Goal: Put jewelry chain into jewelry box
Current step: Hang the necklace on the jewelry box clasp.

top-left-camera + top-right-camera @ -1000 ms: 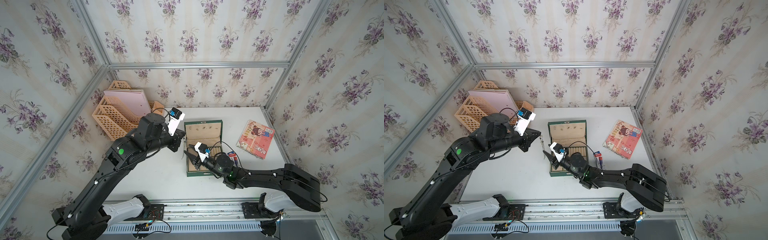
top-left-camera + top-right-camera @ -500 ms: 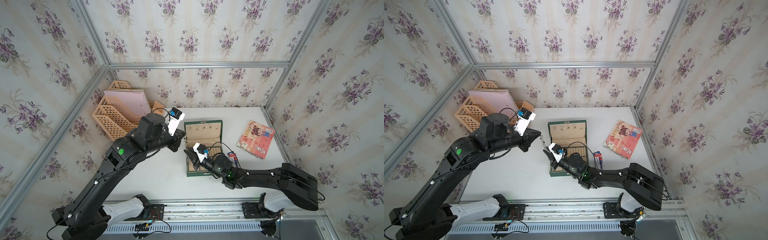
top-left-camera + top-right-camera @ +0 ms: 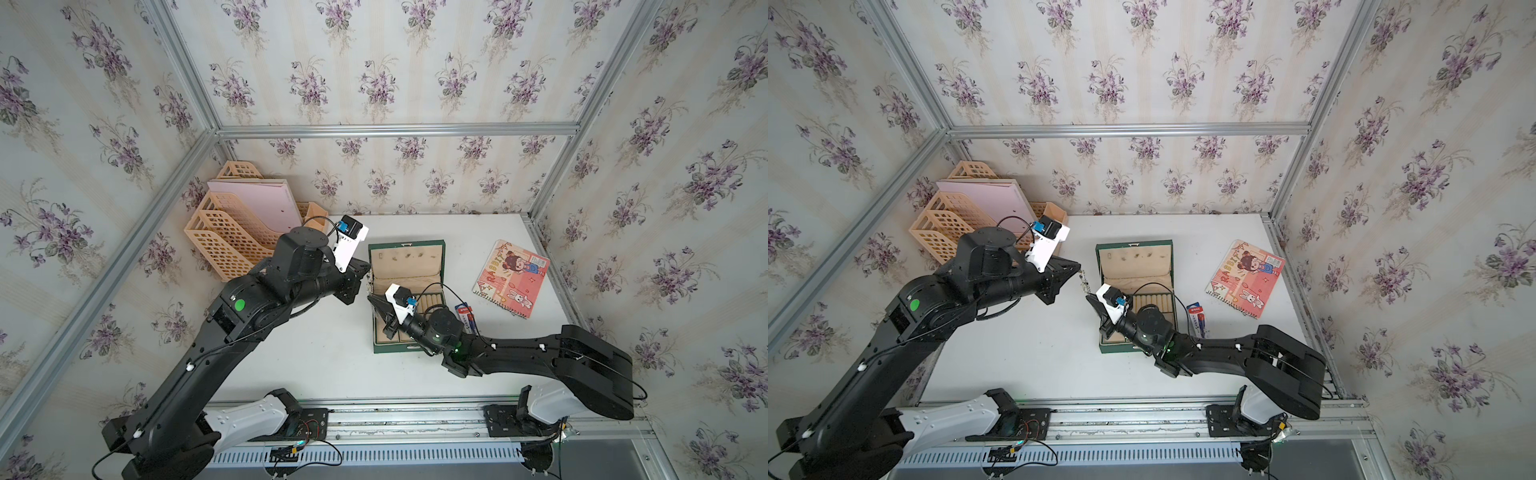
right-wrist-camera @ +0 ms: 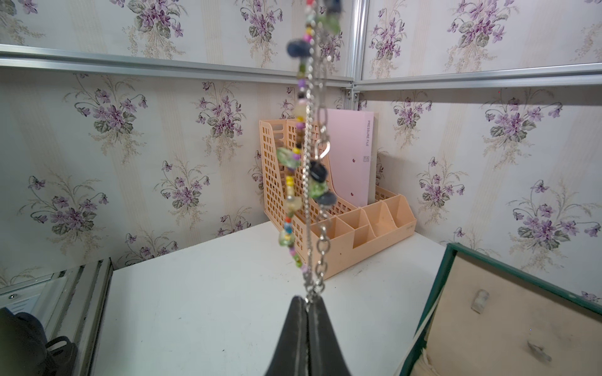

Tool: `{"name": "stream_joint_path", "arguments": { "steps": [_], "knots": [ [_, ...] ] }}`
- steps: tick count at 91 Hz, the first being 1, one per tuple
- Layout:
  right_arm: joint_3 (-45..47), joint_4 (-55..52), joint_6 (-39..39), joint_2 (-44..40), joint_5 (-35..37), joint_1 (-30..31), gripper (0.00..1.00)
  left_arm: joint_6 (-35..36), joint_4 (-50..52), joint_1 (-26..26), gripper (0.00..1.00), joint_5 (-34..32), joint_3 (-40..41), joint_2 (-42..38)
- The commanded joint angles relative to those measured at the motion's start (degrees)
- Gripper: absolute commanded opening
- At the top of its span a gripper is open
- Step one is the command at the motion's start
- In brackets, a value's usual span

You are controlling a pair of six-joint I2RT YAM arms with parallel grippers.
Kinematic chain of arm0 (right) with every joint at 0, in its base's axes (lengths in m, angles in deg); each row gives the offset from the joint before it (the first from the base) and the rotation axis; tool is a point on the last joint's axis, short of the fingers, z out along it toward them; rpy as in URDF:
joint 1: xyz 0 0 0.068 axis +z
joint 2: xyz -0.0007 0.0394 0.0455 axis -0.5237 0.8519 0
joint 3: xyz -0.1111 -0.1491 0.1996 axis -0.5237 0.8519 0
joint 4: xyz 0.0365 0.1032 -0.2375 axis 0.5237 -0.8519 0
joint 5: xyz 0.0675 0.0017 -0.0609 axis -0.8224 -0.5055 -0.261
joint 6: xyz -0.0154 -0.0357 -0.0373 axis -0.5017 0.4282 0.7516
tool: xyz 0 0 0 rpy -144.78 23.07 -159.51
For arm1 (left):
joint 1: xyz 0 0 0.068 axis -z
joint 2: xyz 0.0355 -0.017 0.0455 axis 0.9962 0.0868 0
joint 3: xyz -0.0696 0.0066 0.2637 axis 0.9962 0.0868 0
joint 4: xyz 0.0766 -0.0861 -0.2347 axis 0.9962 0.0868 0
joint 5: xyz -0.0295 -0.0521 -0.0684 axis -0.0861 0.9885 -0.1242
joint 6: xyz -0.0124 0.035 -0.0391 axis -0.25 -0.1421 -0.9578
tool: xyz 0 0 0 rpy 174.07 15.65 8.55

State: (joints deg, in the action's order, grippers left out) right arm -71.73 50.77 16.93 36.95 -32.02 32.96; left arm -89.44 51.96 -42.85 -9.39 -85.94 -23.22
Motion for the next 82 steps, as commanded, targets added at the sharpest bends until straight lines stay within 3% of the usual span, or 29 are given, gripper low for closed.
{"name": "stream_joint_path", "arguments": {
  "steps": [1,33,56,82],
  "knots": [
    [0.3,0.7,-0.4,-0.7,1.4,0.1,0.0,0.0,-0.8,0.0,0.0,-1.5,0.8,-0.8],
    [2.2,-9.7,-0.4,-7.4,7.0,-0.3,0.0,-8.3,-13.9,0.0,0.0,-12.4,12.8,-5.4],
    [-1.6,-18.6,-5.2,-7.0,10.9,-5.1,0.0,-20.3,-37.4,0.0,0.0,-17.3,29.3,-6.6],
    [-7.3,-22.8,-10.9,-2.6,10.3,-12.4,0.0,-24.2,-61.0,0.1,0.0,-19.8,41.2,-2.4]
  ]
}}
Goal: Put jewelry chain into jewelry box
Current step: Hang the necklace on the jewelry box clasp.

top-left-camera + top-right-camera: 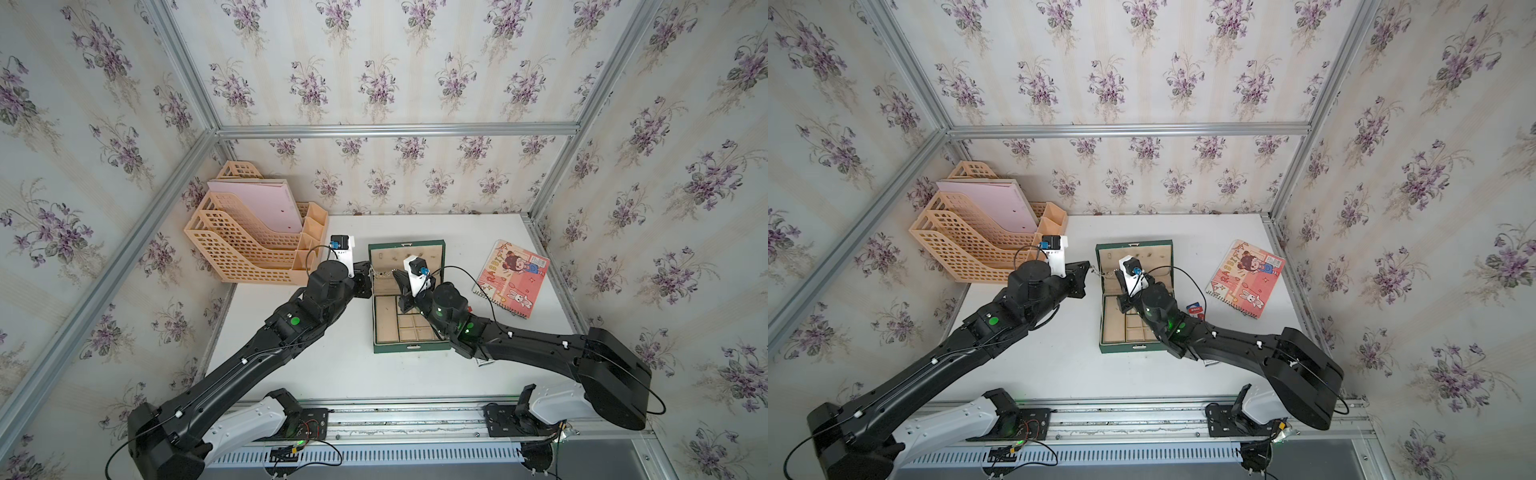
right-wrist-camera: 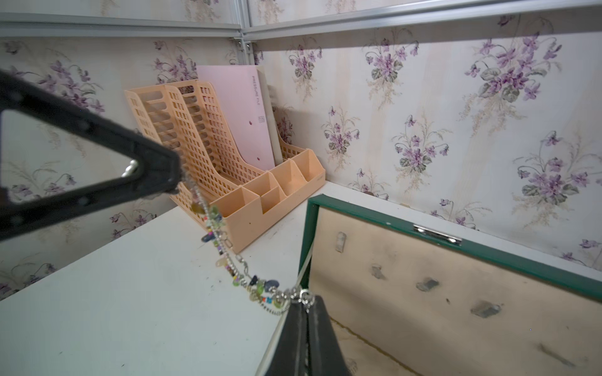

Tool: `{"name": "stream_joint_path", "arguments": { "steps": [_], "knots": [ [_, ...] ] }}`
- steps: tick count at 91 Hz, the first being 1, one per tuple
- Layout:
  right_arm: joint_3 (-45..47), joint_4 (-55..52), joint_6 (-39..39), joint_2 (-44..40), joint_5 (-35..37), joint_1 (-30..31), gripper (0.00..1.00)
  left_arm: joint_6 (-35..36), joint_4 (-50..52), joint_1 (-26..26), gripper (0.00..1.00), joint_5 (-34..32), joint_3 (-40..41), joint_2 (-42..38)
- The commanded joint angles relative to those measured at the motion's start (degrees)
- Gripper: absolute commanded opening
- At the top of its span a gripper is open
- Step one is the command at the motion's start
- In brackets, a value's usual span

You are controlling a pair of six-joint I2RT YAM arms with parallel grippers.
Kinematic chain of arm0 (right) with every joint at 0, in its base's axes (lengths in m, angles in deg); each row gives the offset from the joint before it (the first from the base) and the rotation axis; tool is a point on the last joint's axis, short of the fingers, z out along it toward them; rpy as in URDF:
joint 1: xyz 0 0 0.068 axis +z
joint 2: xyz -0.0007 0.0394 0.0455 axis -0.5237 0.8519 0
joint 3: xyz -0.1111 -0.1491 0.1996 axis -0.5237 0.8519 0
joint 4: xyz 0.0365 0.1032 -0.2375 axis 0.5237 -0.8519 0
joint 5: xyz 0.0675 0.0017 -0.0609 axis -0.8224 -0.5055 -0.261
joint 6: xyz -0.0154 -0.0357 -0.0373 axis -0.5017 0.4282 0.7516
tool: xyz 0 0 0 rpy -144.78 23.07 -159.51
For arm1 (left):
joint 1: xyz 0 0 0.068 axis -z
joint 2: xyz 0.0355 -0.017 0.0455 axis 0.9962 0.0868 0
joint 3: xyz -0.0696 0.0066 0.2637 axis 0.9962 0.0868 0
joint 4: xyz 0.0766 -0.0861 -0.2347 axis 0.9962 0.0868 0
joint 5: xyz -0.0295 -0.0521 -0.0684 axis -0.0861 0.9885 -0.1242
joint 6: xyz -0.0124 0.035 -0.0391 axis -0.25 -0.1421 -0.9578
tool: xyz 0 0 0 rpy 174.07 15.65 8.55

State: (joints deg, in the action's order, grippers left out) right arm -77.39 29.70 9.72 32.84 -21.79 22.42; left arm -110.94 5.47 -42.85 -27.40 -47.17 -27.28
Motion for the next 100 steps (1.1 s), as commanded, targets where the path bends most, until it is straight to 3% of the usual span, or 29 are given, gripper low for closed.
{"name": "stream_joint_path", "arguments": {
  "steps": [1,36,100],
  "knots": [
    [-1.9,-1.8,-3.9,1.7,0.1,-2.1,0.0,-2.8,-15.3,0.0,0.0,-1.9,2.6,1.9],
    [-5.1,0.0,-7.0,8.0,-3.7,-8.1,0.0,-3.3,-27.3,0.7,0.0,-3.5,4.8,12.1],
    [-8.8,2.1,-7.6,13.2,-7.8,-11.4,0.0,-1.3,-28.7,0.7,0.0,-8.0,1.7,17.6]
  ]
}}
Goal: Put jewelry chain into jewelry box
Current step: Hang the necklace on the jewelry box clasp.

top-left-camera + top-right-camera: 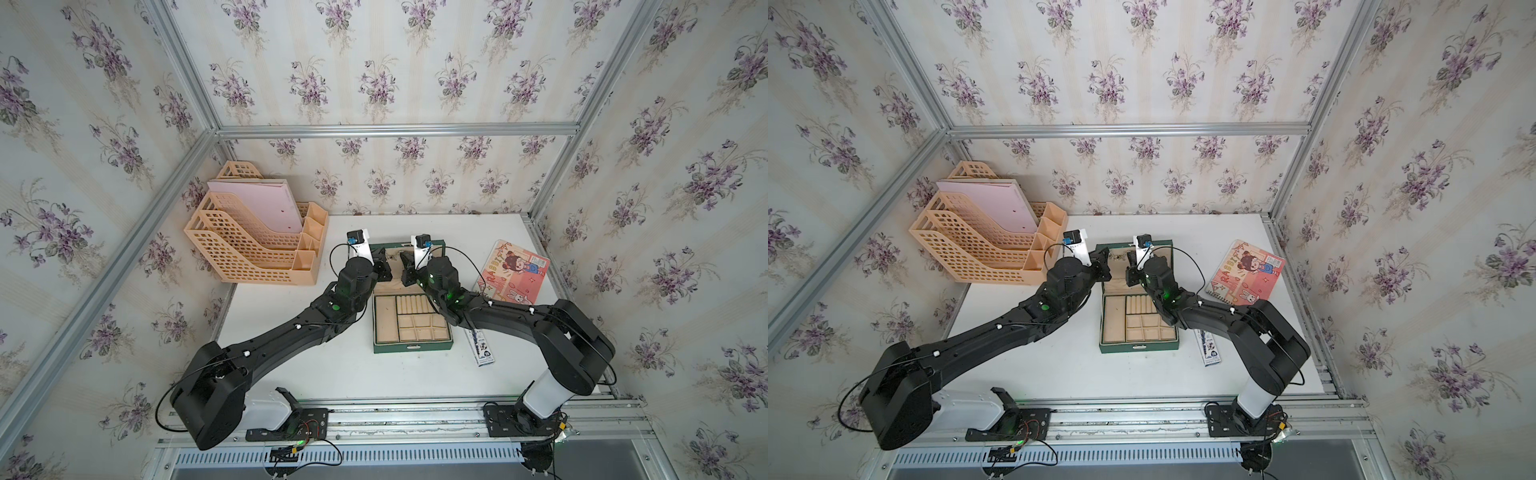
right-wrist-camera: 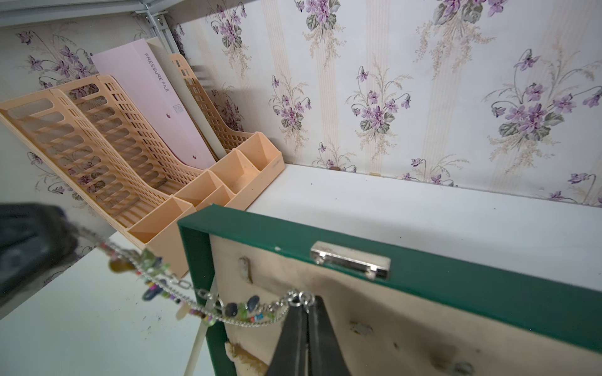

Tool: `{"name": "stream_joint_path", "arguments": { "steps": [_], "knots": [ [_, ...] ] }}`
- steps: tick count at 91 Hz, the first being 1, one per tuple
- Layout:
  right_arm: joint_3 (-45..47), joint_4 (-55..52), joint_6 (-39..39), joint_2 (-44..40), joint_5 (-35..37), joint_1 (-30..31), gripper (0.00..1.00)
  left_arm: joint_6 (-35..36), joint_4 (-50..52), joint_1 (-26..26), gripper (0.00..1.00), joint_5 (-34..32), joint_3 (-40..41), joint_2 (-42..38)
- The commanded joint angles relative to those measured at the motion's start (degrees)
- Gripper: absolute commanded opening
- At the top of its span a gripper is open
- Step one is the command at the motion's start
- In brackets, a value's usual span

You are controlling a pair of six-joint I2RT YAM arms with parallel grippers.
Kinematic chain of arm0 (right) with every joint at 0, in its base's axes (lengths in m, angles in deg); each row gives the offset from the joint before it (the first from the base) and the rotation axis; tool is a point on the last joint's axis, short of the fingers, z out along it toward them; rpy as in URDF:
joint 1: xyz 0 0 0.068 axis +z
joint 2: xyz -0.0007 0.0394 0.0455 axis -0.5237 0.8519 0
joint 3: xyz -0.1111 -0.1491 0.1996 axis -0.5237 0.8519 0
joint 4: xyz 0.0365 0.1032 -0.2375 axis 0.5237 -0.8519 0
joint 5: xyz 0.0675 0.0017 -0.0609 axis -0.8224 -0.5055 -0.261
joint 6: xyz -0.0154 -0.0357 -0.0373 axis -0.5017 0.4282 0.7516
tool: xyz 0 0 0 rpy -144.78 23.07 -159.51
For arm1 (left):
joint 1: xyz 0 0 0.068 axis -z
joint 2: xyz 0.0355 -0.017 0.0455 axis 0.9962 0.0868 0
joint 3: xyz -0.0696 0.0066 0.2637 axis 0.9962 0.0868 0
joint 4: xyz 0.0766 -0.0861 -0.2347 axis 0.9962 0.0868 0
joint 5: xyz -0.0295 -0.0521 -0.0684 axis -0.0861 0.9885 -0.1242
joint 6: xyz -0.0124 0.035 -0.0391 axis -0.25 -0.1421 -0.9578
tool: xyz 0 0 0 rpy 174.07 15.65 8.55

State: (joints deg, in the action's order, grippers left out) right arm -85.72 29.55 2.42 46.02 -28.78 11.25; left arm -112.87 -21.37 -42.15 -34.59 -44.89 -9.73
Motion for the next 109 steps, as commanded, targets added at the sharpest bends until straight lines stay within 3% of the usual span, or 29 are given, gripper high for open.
{"name": "stream_joint_path", "arguments": {
  "steps": [1,109],
  "knots": [
    [-0.5,2.3,-0.2,0.0,-0.9,-0.2,0.0,0.6,-1.9,0.0,0.0,-0.8,-0.5,0.1],
    [1.0,7.0,0.1,2.5,-2.7,-1.2,0.0,1.0,-1.7,-0.4,0.0,-3.3,-0.2,1.7]
  ]
}}
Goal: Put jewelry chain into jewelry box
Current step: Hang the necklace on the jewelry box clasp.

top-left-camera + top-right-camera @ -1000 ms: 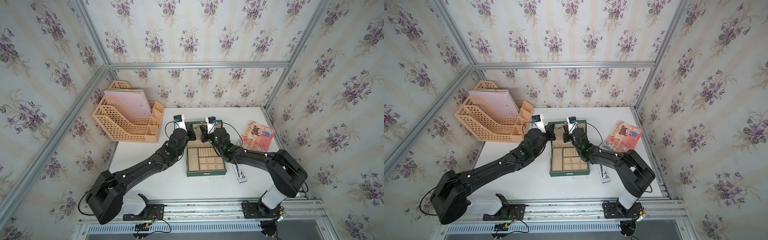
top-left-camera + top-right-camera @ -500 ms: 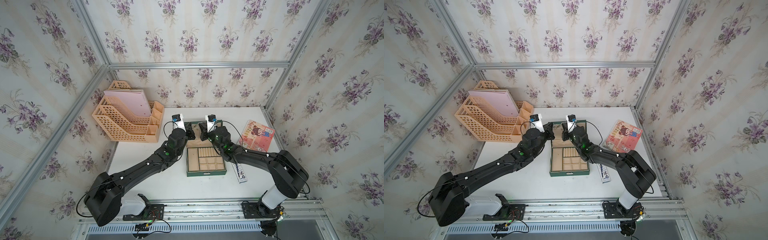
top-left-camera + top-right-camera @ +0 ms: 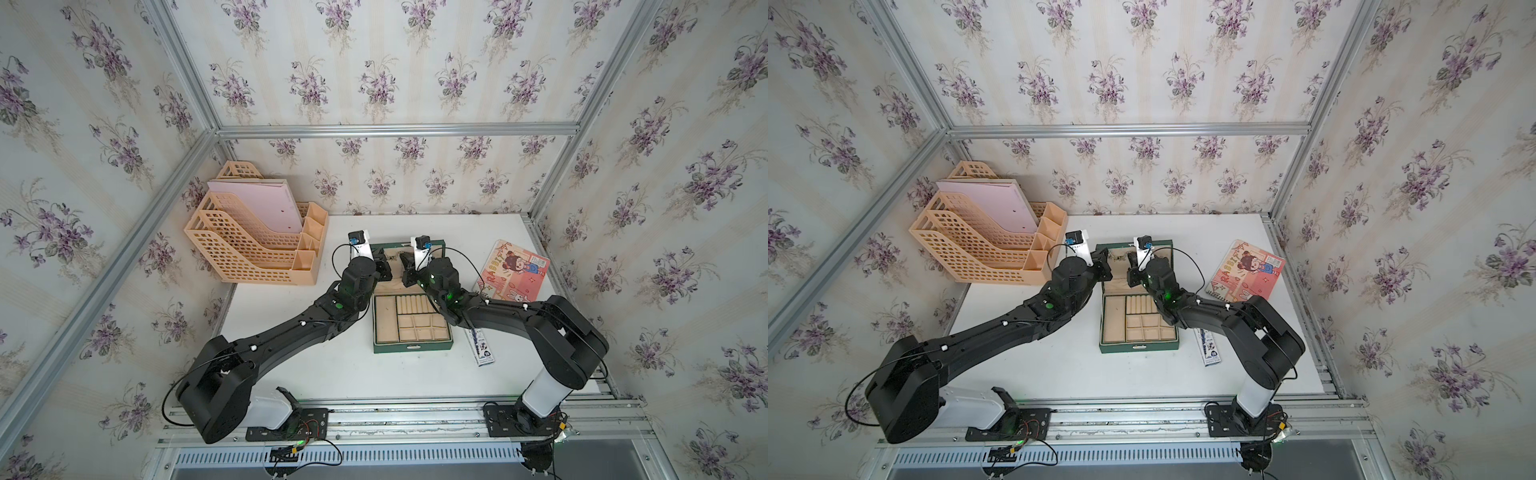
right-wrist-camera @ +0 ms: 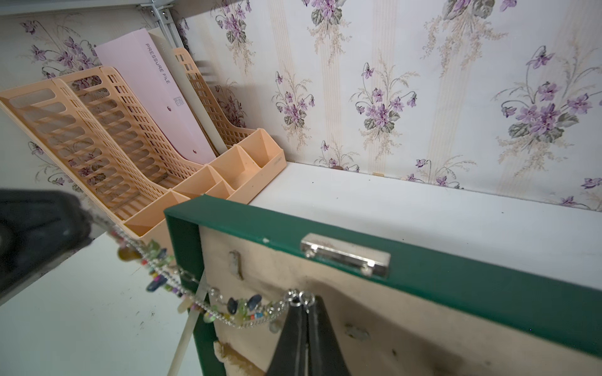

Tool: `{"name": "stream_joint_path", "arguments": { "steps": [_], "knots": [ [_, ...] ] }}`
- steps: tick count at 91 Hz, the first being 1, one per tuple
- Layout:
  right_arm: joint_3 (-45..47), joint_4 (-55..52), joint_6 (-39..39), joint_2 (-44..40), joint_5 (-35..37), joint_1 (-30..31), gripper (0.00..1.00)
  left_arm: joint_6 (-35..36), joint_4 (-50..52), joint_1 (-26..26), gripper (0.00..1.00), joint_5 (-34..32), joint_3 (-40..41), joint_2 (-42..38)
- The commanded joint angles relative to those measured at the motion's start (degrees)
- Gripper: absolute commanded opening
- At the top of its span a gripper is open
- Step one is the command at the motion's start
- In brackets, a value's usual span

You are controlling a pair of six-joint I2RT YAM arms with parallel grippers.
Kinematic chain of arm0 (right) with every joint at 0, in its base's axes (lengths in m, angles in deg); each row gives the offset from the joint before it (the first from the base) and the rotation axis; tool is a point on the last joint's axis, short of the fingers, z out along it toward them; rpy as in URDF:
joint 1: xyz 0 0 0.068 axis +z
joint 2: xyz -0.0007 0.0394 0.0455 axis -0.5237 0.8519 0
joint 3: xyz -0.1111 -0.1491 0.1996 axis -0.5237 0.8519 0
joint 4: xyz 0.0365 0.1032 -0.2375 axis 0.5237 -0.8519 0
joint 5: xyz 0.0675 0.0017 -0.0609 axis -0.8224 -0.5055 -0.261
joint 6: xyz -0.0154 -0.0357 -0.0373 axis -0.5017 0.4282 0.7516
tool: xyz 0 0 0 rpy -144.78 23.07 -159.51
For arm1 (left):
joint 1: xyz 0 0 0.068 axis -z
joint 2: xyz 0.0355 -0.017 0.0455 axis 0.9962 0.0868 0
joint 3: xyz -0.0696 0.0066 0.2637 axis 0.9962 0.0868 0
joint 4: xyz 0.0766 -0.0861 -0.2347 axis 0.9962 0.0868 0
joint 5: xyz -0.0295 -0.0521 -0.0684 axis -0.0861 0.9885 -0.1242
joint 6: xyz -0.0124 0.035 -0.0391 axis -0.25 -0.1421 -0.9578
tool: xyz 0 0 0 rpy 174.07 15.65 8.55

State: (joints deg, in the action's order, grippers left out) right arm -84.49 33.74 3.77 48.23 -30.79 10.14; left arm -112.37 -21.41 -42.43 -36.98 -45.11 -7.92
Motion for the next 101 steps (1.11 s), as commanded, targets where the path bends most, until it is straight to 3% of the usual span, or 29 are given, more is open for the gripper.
{"name": "stream_joint_path", "arguments": {
  "steps": [1,58,101],
  "knots": [
    [-0.3,2.7,-1.2,0.4,-0.7,-0.1,0.0,0.5,-1.6,-0.1,0.0,-1.0,0.0,-0.2],
    [-1.4,0.4,-3.8,2.2,0.4,-0.1,0.0,-0.9,1.8,-0.8,0.0,-3.1,-0.7,1.3],
    [-1.7,-1.3,-5.2,2.7,0.8,0.0,0.15,-0.7,2.5,-0.8,0.0,-3.0,-1.4,1.3]
  ]
}}
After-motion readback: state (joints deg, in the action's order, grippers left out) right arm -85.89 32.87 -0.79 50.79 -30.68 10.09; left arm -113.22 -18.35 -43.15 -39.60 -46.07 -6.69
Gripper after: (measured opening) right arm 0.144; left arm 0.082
